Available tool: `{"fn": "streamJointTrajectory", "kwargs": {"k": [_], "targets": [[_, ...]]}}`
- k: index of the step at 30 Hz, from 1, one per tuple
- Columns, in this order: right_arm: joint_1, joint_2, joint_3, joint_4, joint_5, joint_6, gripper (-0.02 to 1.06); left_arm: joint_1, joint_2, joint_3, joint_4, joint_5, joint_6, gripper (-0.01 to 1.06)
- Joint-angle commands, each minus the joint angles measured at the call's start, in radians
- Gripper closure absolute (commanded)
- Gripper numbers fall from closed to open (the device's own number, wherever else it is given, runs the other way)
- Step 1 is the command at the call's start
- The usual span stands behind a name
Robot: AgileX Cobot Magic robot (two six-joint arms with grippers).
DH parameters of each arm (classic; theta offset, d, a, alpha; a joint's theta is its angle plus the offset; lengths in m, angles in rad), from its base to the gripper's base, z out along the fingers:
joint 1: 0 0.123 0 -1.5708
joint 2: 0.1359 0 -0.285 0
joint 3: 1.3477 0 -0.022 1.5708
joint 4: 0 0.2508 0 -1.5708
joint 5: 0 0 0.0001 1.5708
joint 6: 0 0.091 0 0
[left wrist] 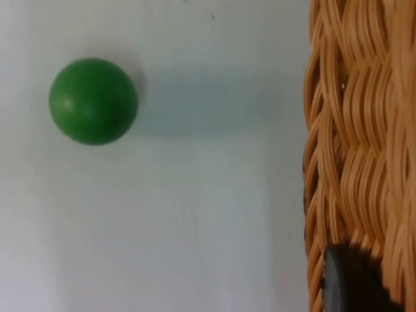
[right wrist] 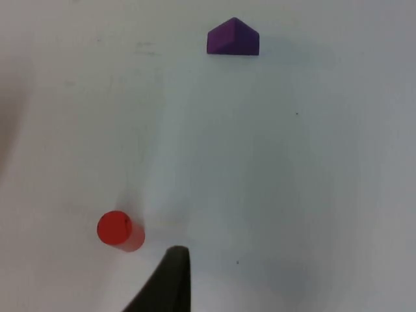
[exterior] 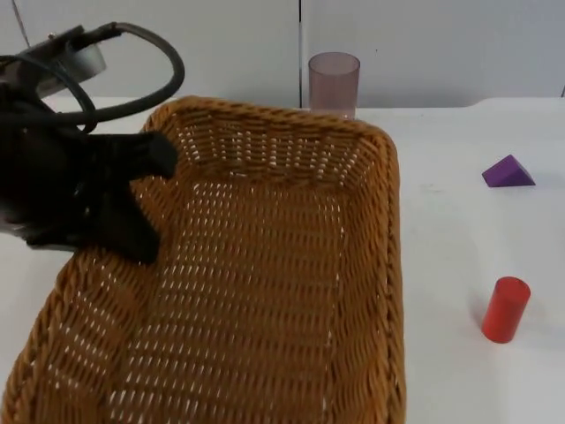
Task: Pick up the basket with the left hand and place the triangular block into the basket with the right hand.
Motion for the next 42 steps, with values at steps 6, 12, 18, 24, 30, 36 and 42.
{"fn": "streamJointTrajectory", "kwargs": {"k": [6,12,18,24,30,36,42], "targets": [[-0.006,0.088,-0.06,0.005,0.101,-0.012,0.0,0.002,0.031,-0.001,-0.083,-0.033,0.0,1.05],[-0.006,0.273,-0.199,0.028,0.097,-0.115,0.0,0.002,0.04,-0.001,-0.108,-0.034,0.0,1.05],[-0.006,0.545,-0.421,0.021,0.155,-0.195,0.02,0.002,0.04,-0.001,-0.134,-0.034,0.0,1.05],[-0.006,0.807,-0.642,0.021,0.176,-0.219,0.06,0.002,0.04,-0.001,-0.162,-0.034,0.0,1.05],[0.005,0.987,-0.758,0.01,0.158,-0.027,0.06,0.002,0.04,-0.001,-0.163,-0.034,0.0,1.05],[0.072,1.085,-0.763,-0.036,0.051,0.069,0.08,0.002,0.04,-0.001,-0.163,-0.034,0.0,1.05],[0.095,1.165,-0.868,-0.115,0.099,-0.195,0.08,0.002,0.04,-0.001,-0.168,-0.033,0.0,1.05]]}}
